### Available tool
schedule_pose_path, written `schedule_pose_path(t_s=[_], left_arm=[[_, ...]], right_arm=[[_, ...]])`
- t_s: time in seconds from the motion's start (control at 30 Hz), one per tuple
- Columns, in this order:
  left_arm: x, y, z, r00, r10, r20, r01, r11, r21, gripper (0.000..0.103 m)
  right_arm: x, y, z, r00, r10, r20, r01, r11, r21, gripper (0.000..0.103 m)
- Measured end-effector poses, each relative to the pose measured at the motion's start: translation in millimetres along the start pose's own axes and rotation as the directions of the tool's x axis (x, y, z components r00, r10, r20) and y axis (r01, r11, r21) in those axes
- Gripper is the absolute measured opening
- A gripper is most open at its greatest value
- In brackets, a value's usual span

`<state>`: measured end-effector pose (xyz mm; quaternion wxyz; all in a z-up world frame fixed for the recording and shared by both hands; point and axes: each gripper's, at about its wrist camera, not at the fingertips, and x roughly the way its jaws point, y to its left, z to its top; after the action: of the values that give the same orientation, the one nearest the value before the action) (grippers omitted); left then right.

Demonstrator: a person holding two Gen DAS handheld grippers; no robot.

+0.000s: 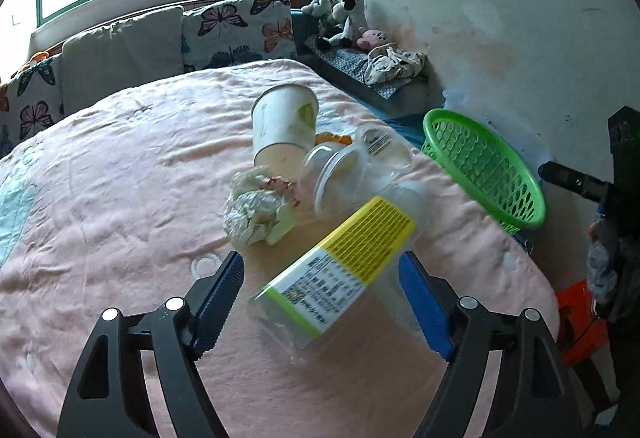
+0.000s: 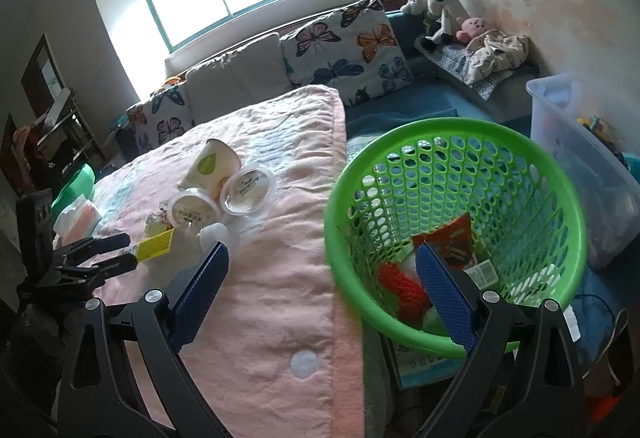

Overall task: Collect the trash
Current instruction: 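Move both tools back over the bed toward the remaining trash, then grasp the yellow-labelled clear bottle with the left tool while the right tool grasps the round jelly cup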

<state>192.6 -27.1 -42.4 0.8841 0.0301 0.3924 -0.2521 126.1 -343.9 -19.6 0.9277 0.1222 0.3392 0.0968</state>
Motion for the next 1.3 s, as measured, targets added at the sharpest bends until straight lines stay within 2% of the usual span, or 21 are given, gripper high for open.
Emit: schedule_pose_path(t_s=[0.5,0.67,0.73,0.9,1.1,1.2,1.3], left_arm=[[17.3,-0.2,-10.0,0.998,-0.068,-0.009,0.069,0.997,0.037,0.076],[16.3,-4.3,-14.2,0.998,-0.069,-0.011,0.069,0.996,0.063,0.070],[14.3,-6.3,-15.2,0.996,-0.086,-0.014,0.087,0.994,0.069,0.064],[5.6,-22.0,-21.2,0.995,-0.096,-0.028,0.099,0.988,0.120,0.057],[-1.1,-33.5,-27.8,0.994,-0.109,-0.023,0.111,0.983,0.145,0.056],[2.1,-36.0,-29.1,0.995,-0.098,-0.022,0.100,0.985,0.138,0.059],[3.0,-37.2,-28.9,0.995,-0.095,-0.008,0.095,0.987,0.129,0.057]], right_arm=[[17.2,12.6,-1.4,0.999,0.014,-0.034,-0.015,1.000,-0.025,0.094],[21.6,14.7,-2.0,0.999,0.021,-0.042,-0.023,0.999,-0.029,0.094],[22.8,16.3,-3.2,0.999,0.026,-0.046,-0.027,0.999,-0.031,0.094],[28.5,21.2,-2.5,0.998,0.039,-0.055,-0.041,0.998,-0.038,0.094],[36.9,30.3,1.5,0.996,0.056,-0.065,-0.060,0.996,-0.059,0.094],[41.2,36.7,5.6,0.995,0.065,-0.070,-0.070,0.995,-0.076,0.094],[44.9,44.1,9.0,0.995,0.070,-0.074,-0.078,0.992,-0.102,0.094]])
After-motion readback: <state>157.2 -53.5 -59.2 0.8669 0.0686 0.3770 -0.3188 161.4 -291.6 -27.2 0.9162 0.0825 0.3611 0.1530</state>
